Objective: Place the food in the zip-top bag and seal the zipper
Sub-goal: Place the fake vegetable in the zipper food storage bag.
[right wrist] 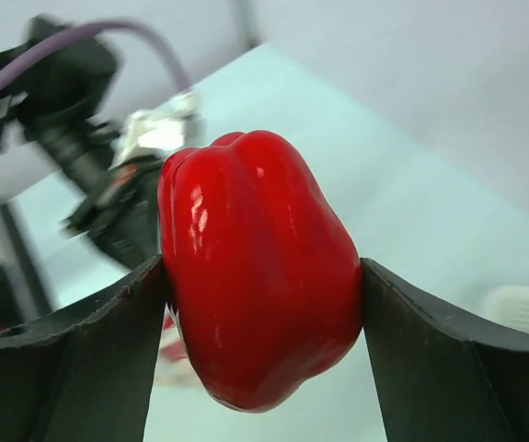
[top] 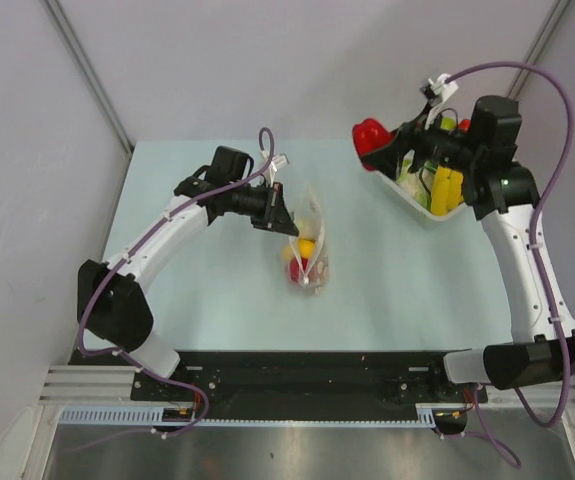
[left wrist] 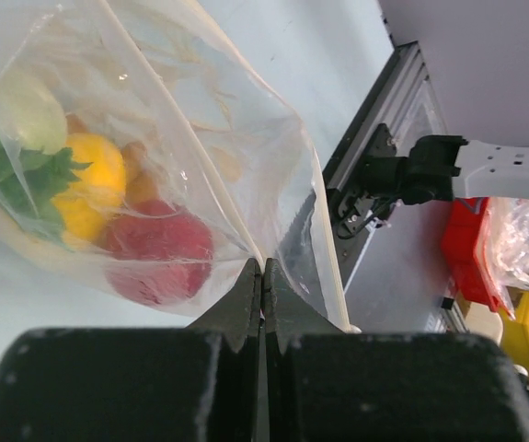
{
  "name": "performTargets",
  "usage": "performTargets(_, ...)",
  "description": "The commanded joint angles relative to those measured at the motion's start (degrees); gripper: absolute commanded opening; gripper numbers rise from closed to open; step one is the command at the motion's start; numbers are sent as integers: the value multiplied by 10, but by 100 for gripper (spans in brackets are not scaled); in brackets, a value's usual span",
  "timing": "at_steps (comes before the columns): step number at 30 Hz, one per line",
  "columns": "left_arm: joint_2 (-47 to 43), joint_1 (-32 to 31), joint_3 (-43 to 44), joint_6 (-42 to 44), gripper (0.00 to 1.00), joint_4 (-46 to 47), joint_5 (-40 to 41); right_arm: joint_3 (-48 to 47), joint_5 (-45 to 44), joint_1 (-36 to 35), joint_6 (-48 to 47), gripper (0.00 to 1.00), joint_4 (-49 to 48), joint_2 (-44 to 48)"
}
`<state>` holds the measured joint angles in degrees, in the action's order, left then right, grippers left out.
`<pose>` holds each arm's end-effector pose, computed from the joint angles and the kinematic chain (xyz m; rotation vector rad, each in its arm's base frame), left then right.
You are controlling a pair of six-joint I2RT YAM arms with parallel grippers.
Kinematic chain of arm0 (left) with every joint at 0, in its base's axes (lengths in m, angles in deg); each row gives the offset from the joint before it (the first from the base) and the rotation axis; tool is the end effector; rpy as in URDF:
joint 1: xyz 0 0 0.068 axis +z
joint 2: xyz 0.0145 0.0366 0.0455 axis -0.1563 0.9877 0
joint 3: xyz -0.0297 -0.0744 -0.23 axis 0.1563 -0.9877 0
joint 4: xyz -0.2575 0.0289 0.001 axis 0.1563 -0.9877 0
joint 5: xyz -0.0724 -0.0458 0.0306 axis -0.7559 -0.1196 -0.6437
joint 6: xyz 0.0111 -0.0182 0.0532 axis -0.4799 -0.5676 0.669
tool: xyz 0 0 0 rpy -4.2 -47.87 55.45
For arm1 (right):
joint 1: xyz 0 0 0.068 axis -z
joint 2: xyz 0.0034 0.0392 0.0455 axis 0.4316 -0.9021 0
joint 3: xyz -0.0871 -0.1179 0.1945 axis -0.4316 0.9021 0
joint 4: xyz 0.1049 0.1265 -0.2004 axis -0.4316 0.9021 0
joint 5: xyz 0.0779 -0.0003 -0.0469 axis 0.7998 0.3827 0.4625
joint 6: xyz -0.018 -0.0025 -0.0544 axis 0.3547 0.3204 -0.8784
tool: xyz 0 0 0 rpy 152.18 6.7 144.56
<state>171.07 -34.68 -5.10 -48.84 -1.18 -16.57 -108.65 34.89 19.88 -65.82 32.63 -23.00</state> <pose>0.2971 -0.1752 0.2875 0.6193 2.3666 -1.2805 0.2862 0.0563 0.4597 -0.6907 1.5922 0.6578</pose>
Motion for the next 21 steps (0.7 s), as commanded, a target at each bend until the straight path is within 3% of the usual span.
performTargets(1,-40,1,9,-37,0,46,-58,72,53,-58,78,30,-12,21)
performTargets(9,-43,-20,-8,-56,0,66,-64,159,78,-120,183,29,-36,45)
performTargets(15,-37,-20,-12,-80,0,83,-63,203,29,-145,241,26,-25,43)
performTargets(21,-30,-18,-12,-87,0,87,-64,266,-21,-206,235,30,-16,75)
